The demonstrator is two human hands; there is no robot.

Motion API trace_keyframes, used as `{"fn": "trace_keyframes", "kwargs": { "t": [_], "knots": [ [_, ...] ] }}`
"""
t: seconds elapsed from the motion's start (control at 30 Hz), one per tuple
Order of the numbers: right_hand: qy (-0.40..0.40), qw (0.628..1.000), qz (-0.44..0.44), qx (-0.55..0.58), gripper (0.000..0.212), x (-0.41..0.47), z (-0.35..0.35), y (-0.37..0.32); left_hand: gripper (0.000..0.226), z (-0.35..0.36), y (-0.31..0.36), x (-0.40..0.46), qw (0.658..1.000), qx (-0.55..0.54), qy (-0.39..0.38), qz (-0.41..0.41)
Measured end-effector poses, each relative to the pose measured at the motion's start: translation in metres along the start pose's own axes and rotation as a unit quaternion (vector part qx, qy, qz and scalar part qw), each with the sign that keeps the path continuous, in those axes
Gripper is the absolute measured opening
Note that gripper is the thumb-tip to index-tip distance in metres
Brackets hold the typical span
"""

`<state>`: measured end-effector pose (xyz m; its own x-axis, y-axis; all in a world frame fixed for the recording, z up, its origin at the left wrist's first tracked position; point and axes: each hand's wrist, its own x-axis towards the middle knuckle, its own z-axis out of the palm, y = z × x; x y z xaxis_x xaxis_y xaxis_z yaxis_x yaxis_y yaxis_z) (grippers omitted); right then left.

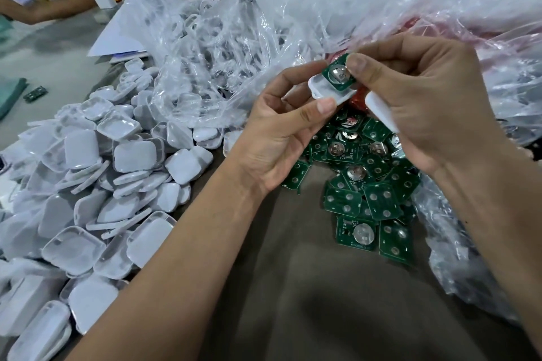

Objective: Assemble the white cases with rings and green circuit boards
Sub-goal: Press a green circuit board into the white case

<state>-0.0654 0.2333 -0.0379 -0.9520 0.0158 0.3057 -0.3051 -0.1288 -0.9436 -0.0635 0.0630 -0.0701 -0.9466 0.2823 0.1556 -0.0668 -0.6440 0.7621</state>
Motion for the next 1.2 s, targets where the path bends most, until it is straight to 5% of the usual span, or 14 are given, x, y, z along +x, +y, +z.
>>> {"fn": "trace_keyframes", "kwargs": {
  "t": [0.33, 1.2],
  "knots": [
    [0.0, 0.994, -0.069, -0.081, 0.013, -0.0022, 0.0028, -0.0011, 0.042, 0.002, -0.0037, 0.0008, 0.998, 0.041, 0.003, 0.041],
    [-0.009, 0.984, -0.081, -0.158, 0.021, -0.0011, -0.001, 0.0034, 0.043, -0.0007, -0.0035, 0.0006, 0.997, 0.057, -0.005, 0.046]
  ]
}}
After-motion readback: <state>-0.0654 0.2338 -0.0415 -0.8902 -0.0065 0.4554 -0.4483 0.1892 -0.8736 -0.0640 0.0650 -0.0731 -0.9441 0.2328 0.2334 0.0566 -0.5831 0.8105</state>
